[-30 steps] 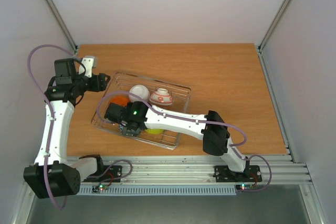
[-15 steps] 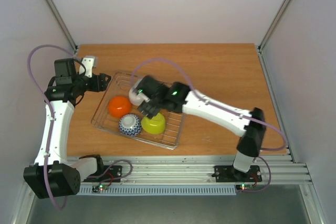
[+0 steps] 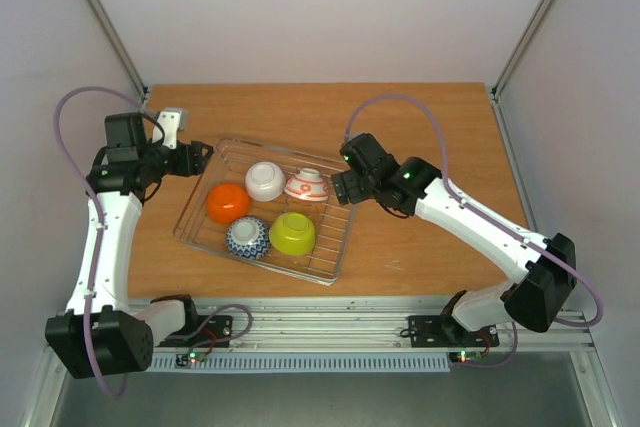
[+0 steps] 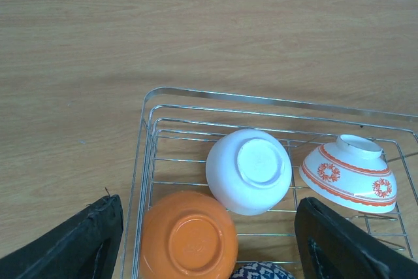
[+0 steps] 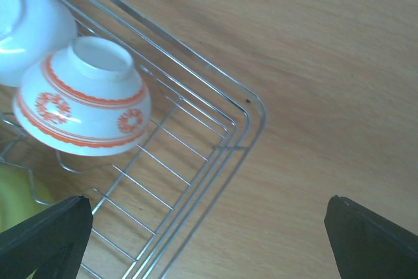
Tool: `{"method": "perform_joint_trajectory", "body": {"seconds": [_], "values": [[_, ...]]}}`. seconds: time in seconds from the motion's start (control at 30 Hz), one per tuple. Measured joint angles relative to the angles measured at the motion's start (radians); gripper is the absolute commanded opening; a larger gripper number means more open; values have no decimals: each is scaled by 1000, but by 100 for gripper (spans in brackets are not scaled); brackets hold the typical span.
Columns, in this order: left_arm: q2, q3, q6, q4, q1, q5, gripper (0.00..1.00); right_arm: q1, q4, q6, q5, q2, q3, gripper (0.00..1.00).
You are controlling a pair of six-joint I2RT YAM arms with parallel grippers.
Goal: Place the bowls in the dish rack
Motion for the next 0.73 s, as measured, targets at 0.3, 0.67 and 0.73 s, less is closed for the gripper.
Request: {"method": "perform_joint_trajectory", "body": {"seconds": [0.3, 0.67, 0.73], "values": [[1, -2, 0, 3, 0, 13, 73, -2, 2, 62, 55, -6, -83, 99], [1, -2, 0, 4, 0, 14, 73, -2, 23, 64, 39, -6, -86, 99], [1, -2, 0, 4, 0, 14, 73, -2, 27, 64, 35, -6, -86, 99]]}}
